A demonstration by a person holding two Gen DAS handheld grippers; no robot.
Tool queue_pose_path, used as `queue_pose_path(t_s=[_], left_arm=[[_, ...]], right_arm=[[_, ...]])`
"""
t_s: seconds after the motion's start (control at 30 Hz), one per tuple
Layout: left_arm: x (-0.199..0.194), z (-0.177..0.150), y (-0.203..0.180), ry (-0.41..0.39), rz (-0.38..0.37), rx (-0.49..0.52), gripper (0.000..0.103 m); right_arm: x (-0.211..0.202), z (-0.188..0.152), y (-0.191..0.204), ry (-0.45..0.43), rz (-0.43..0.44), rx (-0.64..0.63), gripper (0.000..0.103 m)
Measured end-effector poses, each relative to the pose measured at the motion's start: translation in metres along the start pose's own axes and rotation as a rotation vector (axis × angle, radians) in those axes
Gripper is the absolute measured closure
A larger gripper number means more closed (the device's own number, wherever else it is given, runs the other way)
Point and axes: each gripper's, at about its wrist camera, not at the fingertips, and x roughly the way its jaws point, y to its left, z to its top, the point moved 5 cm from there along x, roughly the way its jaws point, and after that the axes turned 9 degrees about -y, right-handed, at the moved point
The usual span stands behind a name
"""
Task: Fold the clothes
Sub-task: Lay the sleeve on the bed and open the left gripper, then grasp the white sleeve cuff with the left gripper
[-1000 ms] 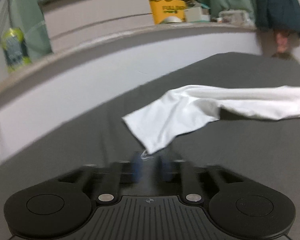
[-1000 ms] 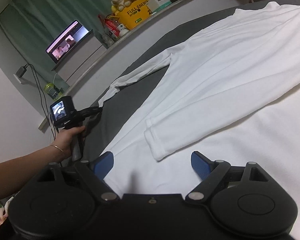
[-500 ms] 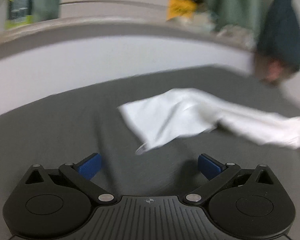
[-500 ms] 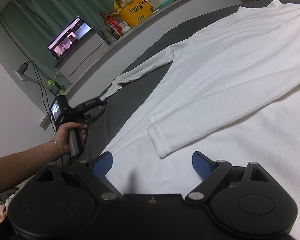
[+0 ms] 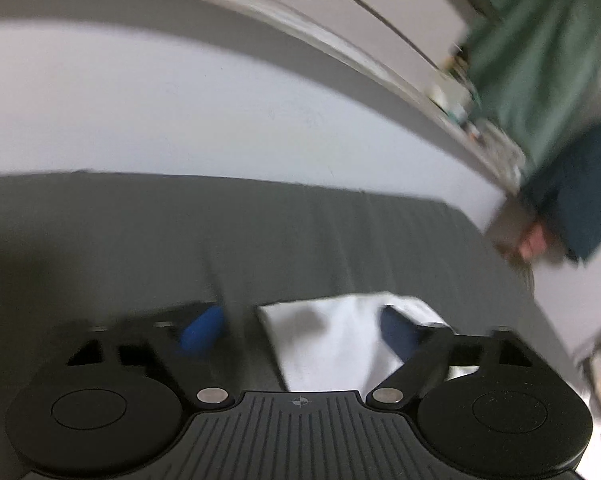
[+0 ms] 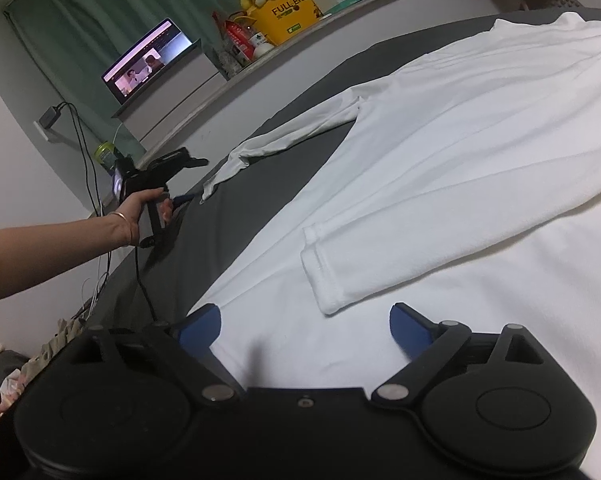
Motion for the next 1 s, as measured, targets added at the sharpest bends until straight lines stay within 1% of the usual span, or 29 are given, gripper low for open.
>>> queue_pose_path(t_s=[0.07, 0.1, 0.13, 0.17, 0.2, 0.23, 0.27, 0.3, 0.33, 0.43, 0.47, 0.5, 0.53, 0.6, 0.73, 0.8, 0.83, 0.87, 0.9, 0.93, 0.97, 1.0], left_arm=[[0.004, -0.003, -0.007, 0.018, -0.001, 0.050, 0.038], [0.005, -0.004, -0.009, 0.020, 0.002, 0.075, 0.046], [0.006, -0.005, -0.012, 0.021, 0.005, 0.099, 0.051], [0.009, -0.004, -0.013, 0.021, 0.011, 0.110, 0.065], [0.010, -0.004, -0.013, 0.024, 0.022, 0.116, 0.074], [0.011, -0.003, -0.013, 0.027, 0.029, 0.124, 0.079], [0.012, -0.003, -0.014, 0.026, 0.031, 0.127, 0.090], [0.011, -0.002, -0.015, 0.019, 0.026, 0.115, 0.093], [0.008, 0.000, -0.016, -0.002, 0.010, 0.085, 0.093], [-0.009, 0.015, -0.028, -0.096, -0.073, -0.021, 0.093], [-0.015, 0.020, -0.033, -0.127, -0.103, -0.054, 0.093], [-0.021, 0.026, -0.046, -0.149, -0.153, -0.067, 0.093], [-0.027, 0.030, -0.060, -0.159, -0.207, -0.071, 0.093], [-0.043, 0.037, -0.098, -0.176, -0.353, -0.067, 0.093], [-0.091, 0.030, -0.200, -0.147, -0.683, -0.037, 0.093], [-0.118, 0.017, -0.246, -0.115, -0.778, -0.009, 0.093], [-0.129, 0.009, -0.262, -0.102, -0.792, 0.000, 0.093], [-0.136, 0.003, -0.271, -0.093, -0.767, 0.014, 0.092], [-0.138, -0.003, -0.276, -0.083, -0.723, 0.038, 0.092], [-0.137, -0.006, -0.275, -0.072, -0.693, 0.064, 0.092], [-0.135, -0.009, -0.269, -0.057, -0.653, 0.100, 0.083], [-0.126, -0.010, -0.260, -0.038, -0.571, 0.142, 0.059]], right_arm=[[0.000, 0.000, 0.000, 0.000, 0.003, 0.003, 0.009], [-0.001, 0.000, 0.000, 0.000, 0.003, 0.004, 0.009], [-0.001, 0.000, -0.001, 0.000, 0.004, 0.005, 0.009], [-0.001, 0.000, -0.001, 0.001, 0.005, 0.006, 0.009], [-0.002, 0.000, -0.001, 0.001, 0.006, 0.007, 0.009], [-0.002, 0.000, -0.001, 0.002, 0.007, 0.008, 0.009], [-0.002, 0.000, -0.002, 0.002, 0.007, 0.010, 0.009], [-0.002, 0.000, -0.002, 0.002, 0.006, 0.011, 0.009], [-0.002, 0.001, -0.001, 0.003, 0.005, 0.013, 0.009], [-0.002, 0.002, -0.001, 0.001, 0.002, 0.019, 0.009], [-0.003, 0.003, -0.001, -0.003, 0.001, 0.022, 0.009], [-0.003, 0.004, -0.001, -0.007, 0.001, 0.024, 0.009], [-0.005, 0.005, -0.001, -0.013, 0.002, 0.027, 0.009], [-0.009, 0.010, 0.001, -0.031, 0.006, 0.034, 0.009], [-0.023, 0.026, 0.002, -0.094, 0.023, 0.086, 0.009], [-0.034, 0.038, 0.001, -0.138, 0.032, 0.118, 0.009], [-0.040, 0.043, 0.000, -0.161, 0.030, 0.119, 0.009], [-0.046, 0.049, -0.001, -0.183, 0.028, 0.121, 0.008], [-0.051, 0.053, -0.002, -0.203, 0.023, 0.121, 0.008], [-0.055, 0.054, -0.003, -0.216, 0.014, 0.118, 0.007], [-0.059, 0.056, -0.004, -0.229, 0.004, 0.115, 0.007], [-0.062, 0.057, -0.005, -0.238, -0.002, 0.116, 0.007]])
